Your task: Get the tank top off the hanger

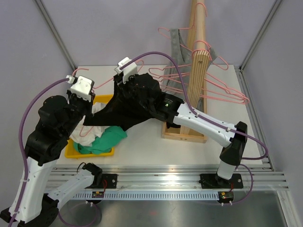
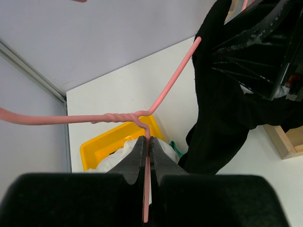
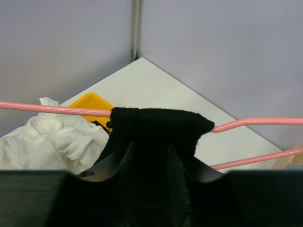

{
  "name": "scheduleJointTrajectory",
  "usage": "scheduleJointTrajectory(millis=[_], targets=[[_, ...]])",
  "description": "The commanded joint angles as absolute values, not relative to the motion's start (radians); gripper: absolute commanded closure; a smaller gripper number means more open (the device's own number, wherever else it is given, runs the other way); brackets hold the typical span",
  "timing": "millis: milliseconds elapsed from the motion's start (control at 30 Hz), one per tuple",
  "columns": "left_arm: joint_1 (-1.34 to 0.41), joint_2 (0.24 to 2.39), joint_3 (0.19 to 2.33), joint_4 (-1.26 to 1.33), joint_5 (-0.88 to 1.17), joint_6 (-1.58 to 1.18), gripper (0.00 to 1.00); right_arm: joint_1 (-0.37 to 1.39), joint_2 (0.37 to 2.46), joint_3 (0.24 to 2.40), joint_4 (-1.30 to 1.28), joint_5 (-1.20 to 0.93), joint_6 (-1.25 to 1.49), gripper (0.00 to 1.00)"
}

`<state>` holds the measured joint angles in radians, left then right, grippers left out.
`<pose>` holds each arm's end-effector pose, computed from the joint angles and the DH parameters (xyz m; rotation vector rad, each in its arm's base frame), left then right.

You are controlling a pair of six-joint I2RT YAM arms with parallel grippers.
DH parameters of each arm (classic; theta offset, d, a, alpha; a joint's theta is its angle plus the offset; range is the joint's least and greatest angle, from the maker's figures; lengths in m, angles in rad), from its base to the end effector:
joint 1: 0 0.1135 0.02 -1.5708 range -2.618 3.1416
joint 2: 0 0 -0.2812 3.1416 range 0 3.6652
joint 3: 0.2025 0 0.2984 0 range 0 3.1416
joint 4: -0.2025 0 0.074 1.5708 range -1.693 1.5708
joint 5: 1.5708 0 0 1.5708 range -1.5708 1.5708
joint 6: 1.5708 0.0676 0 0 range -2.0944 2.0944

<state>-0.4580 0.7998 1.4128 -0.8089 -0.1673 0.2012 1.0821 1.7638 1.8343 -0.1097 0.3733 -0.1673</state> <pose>0.1544 -0.0636 0.5051 0.4550 1.7044 -0.0387 0.2556 0.4282 0.4646 -0.6985 1.4644 0.4074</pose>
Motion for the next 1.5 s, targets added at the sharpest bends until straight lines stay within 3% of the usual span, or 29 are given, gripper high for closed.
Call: scheduleJointTrajectory(millis=[0,33,67,867,1467], targets=[[-0.462,0.785,1.407,-0.726,-0.152,0.195,1.00,1.092,1.782,1.893,-0.084,0.371,-0.169,0.69],[-0.462,0.784,1.407,-0.726,-0.155,0.195,1.00,1.092,1.781,1.894,-0.087,0.370,-0.169,0.77],[-0.462,0.785,1.405,-0.726,-0.161,0.195,1.00,1.092,1.782,1.894,-0.090,0.385,-0.169,0.99],[-0.462,0.793,1.390,-0.745,-0.322,0.195,1.00,1.091,1.614,1.858,-0.175,0.598,-0.264,1.00],[-0.462,0.612,1.351,-0.879,-0.227,0.103,1.00,0.953,1.758,2.072,-0.268,0.569,-0.276,1.00]])
